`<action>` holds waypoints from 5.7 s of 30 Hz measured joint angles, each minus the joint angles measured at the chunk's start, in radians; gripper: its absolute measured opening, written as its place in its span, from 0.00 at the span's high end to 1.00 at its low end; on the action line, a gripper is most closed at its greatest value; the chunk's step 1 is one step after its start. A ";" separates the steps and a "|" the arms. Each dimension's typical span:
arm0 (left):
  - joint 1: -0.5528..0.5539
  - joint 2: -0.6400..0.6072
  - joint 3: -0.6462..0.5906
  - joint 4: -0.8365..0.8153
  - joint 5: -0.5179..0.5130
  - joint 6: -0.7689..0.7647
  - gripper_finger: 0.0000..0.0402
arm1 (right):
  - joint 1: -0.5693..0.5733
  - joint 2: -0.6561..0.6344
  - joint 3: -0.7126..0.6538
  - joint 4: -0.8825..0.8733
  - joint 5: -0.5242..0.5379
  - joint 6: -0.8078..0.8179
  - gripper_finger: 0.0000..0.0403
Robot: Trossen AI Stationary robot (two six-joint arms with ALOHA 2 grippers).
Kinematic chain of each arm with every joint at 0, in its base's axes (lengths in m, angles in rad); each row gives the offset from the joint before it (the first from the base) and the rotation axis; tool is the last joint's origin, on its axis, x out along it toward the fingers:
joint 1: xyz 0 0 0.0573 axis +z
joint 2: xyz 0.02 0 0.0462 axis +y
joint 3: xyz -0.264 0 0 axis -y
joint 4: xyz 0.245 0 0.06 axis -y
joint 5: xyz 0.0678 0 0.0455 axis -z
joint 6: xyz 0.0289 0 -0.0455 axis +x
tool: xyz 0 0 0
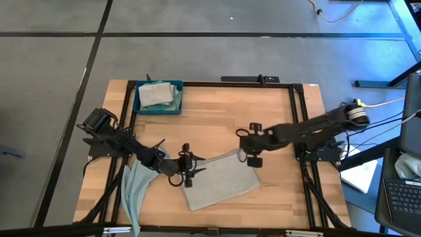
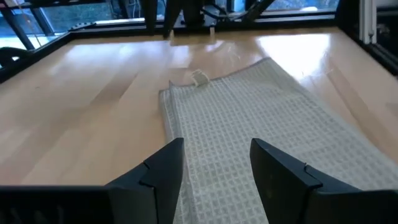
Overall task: Fold microfiber towels
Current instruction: Fold the gray towel
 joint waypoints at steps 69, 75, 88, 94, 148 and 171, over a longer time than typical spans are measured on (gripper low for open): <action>-0.218 0.279 0.917 -1.385 0.362 -0.503 0.56 | 0.159 -0.160 -0.676 1.355 0.037 -0.150 0.41; -0.240 0.315 0.918 -1.282 0.389 -0.545 0.56 | 0.159 -0.160 -0.676 1.334 0.038 -0.158 0.42; -0.247 0.406 0.918 -1.321 0.400 -0.687 0.56 | 0.161 -0.159 -0.676 1.156 0.030 -0.183 0.42; -0.238 0.405 0.917 -1.381 0.423 -0.714 0.56 | 0.161 -0.159 -0.676 1.146 0.029 -0.195 0.42; -0.144 0.420 1.025 -1.557 0.646 -0.588 1.00 | 0.161 -0.159 -0.672 1.333 -0.208 -0.126 0.42; 0.060 0.415 1.258 -1.860 0.478 -0.225 1.00 | 0.306 0.122 -0.406 1.436 -0.066 -0.044 0.42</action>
